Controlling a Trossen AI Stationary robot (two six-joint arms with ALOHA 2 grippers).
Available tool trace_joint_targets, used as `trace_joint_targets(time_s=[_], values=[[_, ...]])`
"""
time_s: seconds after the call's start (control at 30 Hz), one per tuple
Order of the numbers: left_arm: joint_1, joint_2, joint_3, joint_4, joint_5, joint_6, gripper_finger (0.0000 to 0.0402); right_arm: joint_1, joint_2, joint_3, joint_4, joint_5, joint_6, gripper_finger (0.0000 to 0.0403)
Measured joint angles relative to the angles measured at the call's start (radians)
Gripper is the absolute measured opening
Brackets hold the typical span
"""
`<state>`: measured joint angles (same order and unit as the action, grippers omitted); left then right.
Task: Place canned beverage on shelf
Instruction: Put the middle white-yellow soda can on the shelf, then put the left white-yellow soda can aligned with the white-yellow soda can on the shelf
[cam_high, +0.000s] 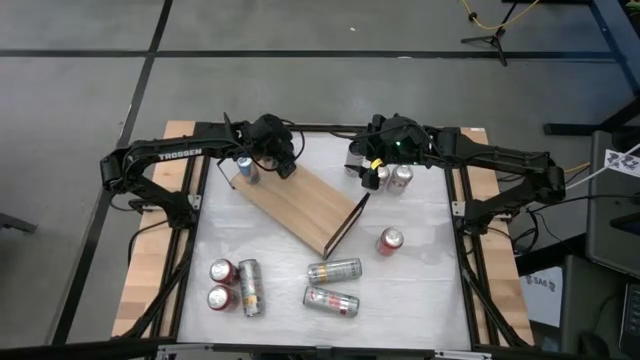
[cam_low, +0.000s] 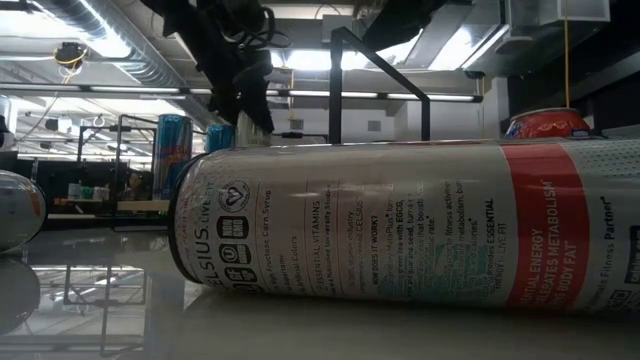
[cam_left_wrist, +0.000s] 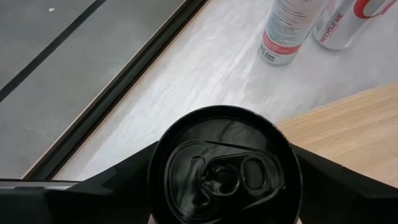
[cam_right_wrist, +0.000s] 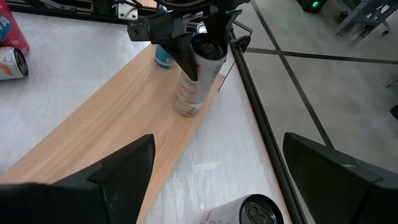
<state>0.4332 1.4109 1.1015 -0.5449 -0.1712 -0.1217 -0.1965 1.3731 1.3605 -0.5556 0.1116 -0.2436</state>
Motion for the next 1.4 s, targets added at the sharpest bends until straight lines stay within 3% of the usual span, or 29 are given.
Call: trace_joint_targets(time_s=[0.2,0.47,1.1,1.4], values=[[0.000,0.000,0.000,0.003,0.000,-0.016,0.0331,0.000,0.000,0.000,0.000,0.000,0.000,0.0349],[0.000,-0.020,0.000,0.025,0.001,-0.034,0.0335,0.000,0.000,0.000,0.000,0.000,0.000,0.0349],[-0.067,-0.271,0.000,0.039,0.004,-0.078,0.0335,0.000,0.000,0.000,0.000,0.000,0.000,0.0349],[-0.187,-0.311,0.000,0.038,0.134,-0.228,0.0335,0.000,0.000,0.000,0.000,0.000,0.000,0.0349]])
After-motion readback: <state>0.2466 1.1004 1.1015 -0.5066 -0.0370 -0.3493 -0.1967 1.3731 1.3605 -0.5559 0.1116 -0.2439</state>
